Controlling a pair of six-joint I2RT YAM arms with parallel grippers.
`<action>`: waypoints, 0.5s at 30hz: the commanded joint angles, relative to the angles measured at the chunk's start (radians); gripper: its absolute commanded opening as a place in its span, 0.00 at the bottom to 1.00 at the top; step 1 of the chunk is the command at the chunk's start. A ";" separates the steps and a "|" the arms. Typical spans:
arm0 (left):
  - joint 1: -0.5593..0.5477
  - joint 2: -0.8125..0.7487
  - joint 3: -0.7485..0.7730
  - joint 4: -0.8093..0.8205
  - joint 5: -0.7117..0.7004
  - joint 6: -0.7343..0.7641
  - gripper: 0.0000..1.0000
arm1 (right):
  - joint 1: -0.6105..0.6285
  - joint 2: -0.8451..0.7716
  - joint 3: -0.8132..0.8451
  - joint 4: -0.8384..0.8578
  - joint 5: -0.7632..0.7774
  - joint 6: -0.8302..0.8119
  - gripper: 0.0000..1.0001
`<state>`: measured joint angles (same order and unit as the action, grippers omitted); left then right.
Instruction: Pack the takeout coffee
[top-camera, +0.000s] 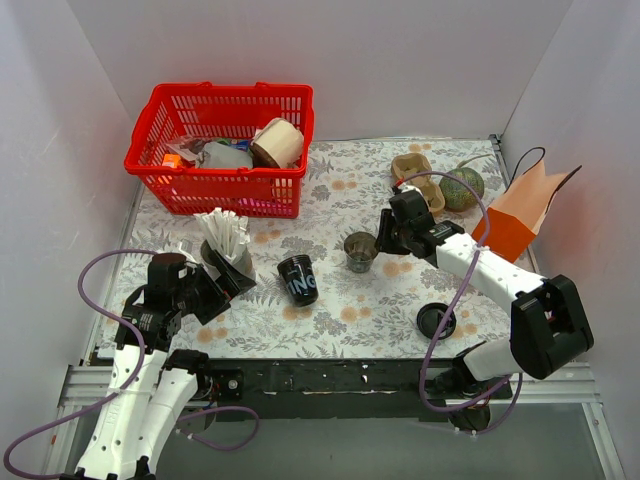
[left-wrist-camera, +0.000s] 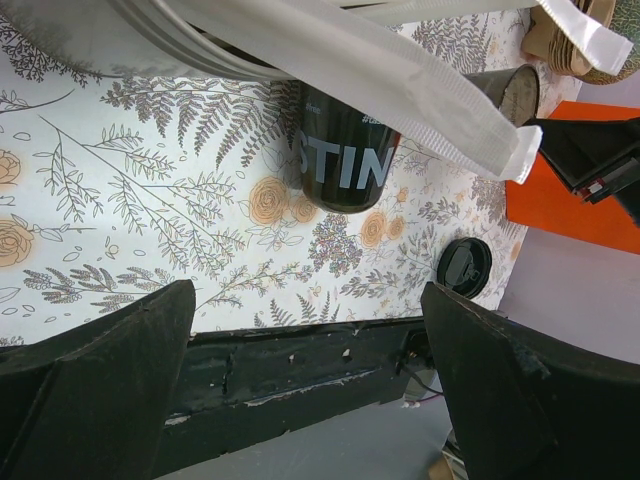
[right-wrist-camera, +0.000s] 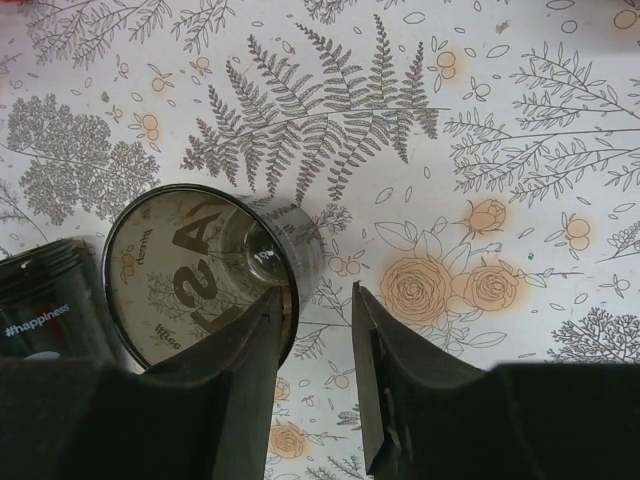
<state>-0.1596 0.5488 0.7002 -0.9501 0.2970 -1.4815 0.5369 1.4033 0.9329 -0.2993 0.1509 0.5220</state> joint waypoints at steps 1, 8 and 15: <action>-0.003 -0.001 0.004 -0.004 0.002 0.001 0.98 | -0.005 -0.039 0.049 -0.035 0.013 -0.034 0.43; -0.003 -0.004 0.038 -0.021 -0.007 0.020 0.98 | -0.003 -0.151 0.081 0.099 -0.122 -0.269 0.60; -0.003 -0.041 0.004 -0.022 0.100 0.058 0.98 | 0.088 -0.075 0.182 0.077 -0.776 -0.785 0.66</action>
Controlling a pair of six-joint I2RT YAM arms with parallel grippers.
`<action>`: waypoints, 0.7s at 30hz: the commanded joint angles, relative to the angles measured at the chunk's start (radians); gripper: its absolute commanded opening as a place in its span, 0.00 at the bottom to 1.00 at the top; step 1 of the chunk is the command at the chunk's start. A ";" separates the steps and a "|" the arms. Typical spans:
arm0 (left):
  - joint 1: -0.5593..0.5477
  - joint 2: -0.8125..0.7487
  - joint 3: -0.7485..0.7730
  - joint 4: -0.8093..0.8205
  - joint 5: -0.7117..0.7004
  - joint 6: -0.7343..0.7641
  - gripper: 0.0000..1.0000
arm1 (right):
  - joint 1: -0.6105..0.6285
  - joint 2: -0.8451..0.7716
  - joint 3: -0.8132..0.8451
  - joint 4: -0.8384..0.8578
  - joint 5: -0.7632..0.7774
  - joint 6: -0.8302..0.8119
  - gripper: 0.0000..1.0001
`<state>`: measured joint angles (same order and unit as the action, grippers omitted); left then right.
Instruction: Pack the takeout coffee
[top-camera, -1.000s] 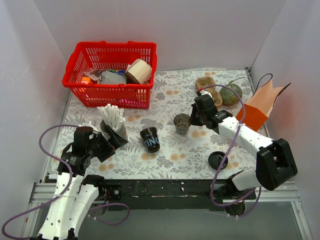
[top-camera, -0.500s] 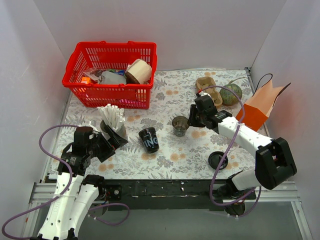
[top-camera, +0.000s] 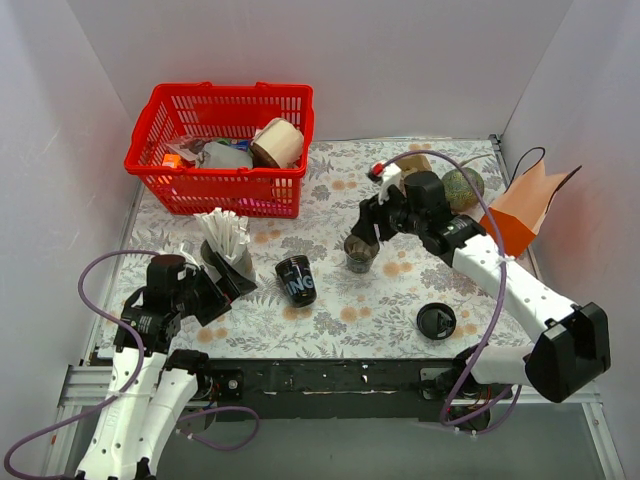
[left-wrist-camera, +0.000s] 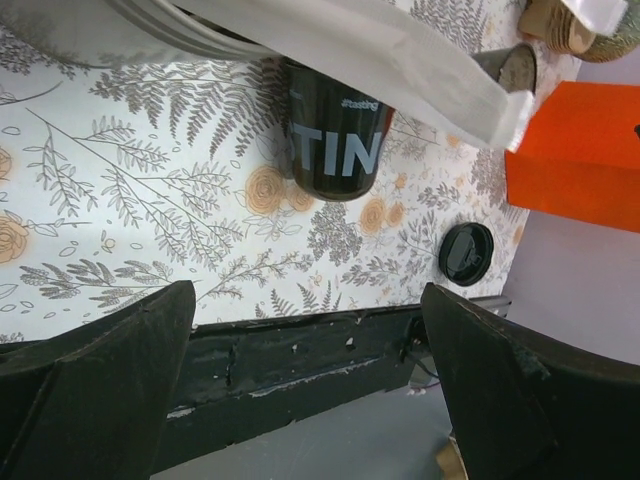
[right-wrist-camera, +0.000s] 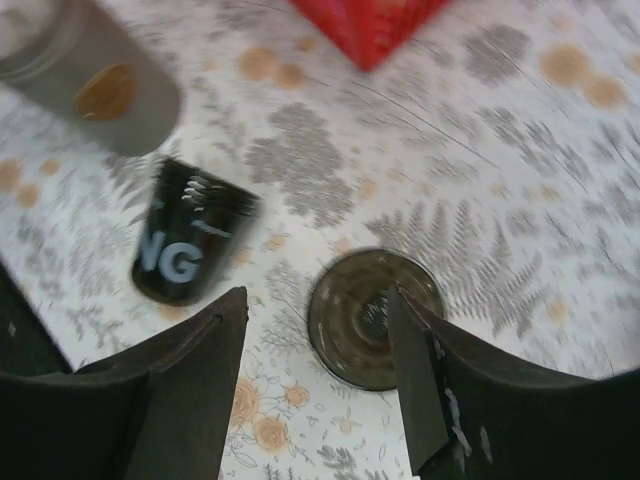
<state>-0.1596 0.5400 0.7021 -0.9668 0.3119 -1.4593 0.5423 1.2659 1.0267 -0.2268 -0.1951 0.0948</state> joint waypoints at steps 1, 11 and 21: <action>-0.003 -0.035 -0.015 -0.010 0.088 0.031 0.98 | 0.117 0.082 0.107 -0.009 -0.443 -0.403 0.66; -0.003 -0.078 -0.027 -0.050 0.061 0.002 0.98 | 0.311 0.467 0.459 -0.205 -0.469 -0.708 0.87; -0.003 -0.041 0.002 -0.093 0.007 0.036 0.98 | 0.329 0.771 0.731 -0.436 -0.415 -0.796 0.92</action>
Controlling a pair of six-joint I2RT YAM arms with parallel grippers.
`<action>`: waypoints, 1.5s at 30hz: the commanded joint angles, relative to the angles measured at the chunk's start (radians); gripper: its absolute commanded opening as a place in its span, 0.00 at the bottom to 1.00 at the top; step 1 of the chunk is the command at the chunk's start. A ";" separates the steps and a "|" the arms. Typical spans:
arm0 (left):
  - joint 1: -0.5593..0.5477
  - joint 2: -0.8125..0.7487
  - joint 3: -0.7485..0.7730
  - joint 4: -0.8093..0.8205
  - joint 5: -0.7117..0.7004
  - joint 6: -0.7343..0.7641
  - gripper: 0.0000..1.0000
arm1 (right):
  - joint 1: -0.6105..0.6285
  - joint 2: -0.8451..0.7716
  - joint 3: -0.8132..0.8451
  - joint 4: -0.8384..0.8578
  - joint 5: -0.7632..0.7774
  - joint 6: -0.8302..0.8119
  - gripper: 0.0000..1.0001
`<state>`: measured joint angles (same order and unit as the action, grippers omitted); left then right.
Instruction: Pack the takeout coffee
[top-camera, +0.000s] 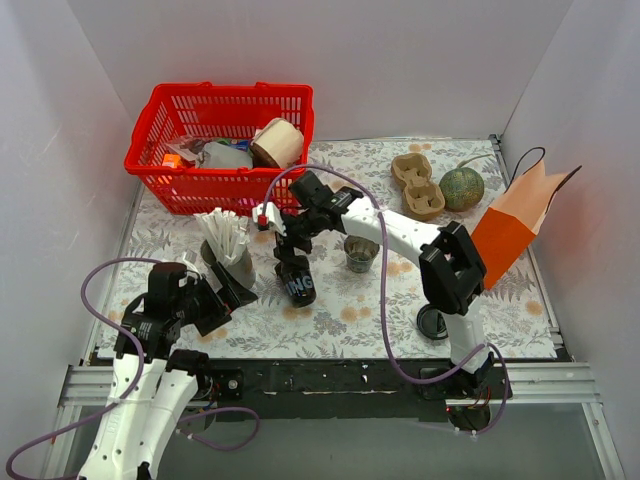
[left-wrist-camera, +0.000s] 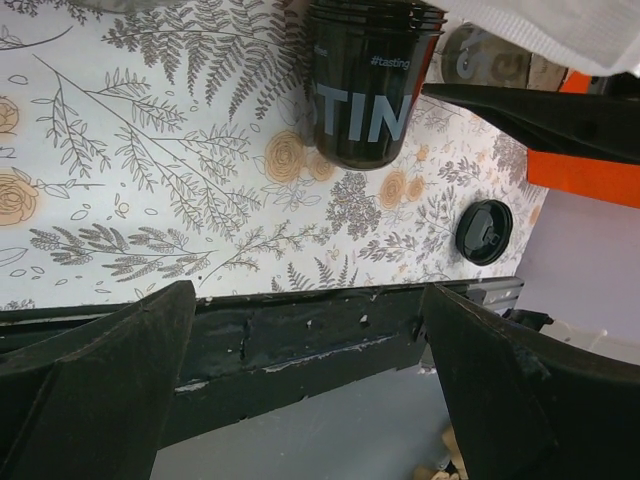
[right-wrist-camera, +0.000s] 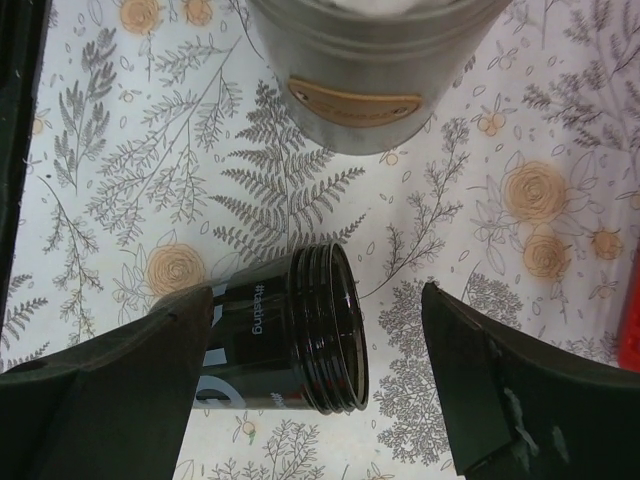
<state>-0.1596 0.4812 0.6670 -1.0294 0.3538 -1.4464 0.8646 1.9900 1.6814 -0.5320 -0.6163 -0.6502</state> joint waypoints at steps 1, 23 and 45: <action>-0.003 0.020 0.039 -0.031 -0.036 0.026 0.98 | 0.007 0.053 0.077 -0.137 0.010 -0.051 0.92; -0.003 0.034 0.075 -0.040 -0.072 0.032 0.98 | 0.048 -0.037 0.026 -0.204 0.101 0.081 0.01; -0.003 0.007 0.094 -0.035 -0.101 0.007 0.98 | 0.083 -0.172 -0.469 1.038 0.460 0.449 0.01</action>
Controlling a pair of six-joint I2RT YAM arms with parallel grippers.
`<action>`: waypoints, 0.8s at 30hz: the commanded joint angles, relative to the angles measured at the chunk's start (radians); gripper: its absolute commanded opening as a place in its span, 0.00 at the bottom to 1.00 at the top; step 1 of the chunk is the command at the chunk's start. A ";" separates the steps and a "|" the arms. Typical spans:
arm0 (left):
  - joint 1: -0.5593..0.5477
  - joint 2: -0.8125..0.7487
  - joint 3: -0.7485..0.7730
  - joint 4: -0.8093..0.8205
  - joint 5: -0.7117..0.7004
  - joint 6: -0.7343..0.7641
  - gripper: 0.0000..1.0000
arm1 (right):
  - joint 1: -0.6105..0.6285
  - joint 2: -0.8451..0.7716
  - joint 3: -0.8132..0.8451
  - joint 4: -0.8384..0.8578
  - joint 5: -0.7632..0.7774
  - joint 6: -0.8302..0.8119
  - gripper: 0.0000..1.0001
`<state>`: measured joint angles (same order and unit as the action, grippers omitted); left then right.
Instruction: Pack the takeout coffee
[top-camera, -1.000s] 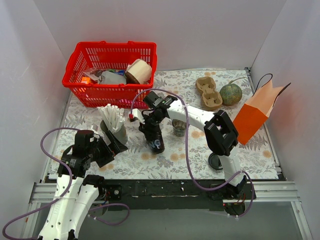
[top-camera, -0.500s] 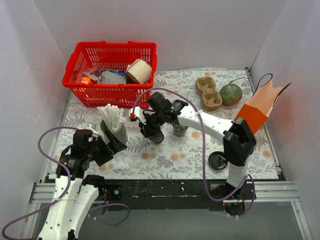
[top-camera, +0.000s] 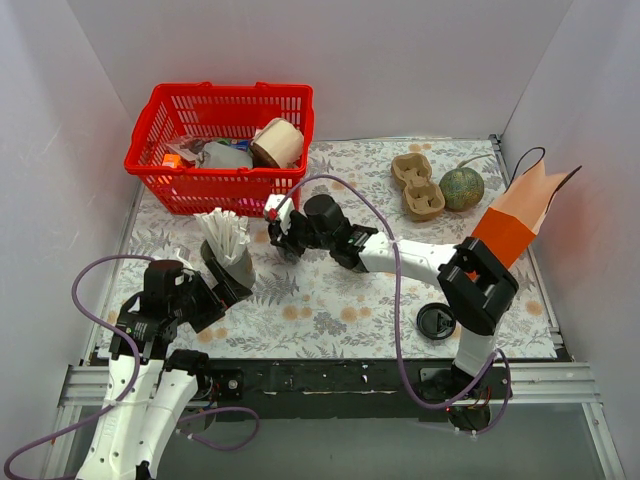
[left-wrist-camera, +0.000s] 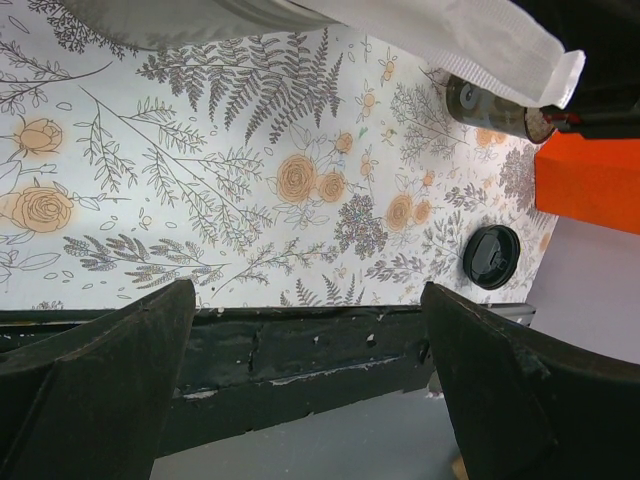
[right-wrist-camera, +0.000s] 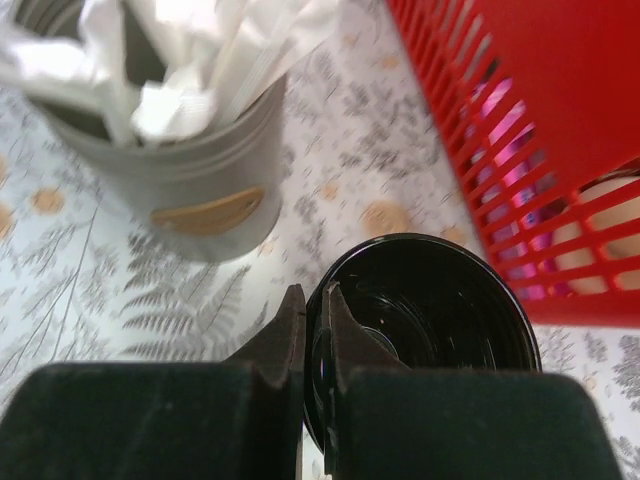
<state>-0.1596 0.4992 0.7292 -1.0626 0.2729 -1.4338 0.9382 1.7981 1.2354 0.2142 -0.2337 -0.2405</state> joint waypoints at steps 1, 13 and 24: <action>-0.003 -0.011 0.030 -0.004 -0.024 -0.005 0.98 | 0.011 0.024 -0.030 0.310 0.082 0.037 0.01; -0.003 0.001 0.022 0.015 -0.024 -0.016 0.98 | 0.016 0.122 -0.028 0.386 0.076 0.056 0.04; -0.003 0.007 0.045 0.003 -0.037 -0.011 0.98 | 0.017 0.073 -0.039 0.344 0.123 0.070 0.58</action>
<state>-0.1596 0.5030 0.7307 -1.0622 0.2543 -1.4475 0.9504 1.9324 1.1946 0.5259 -0.1356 -0.1802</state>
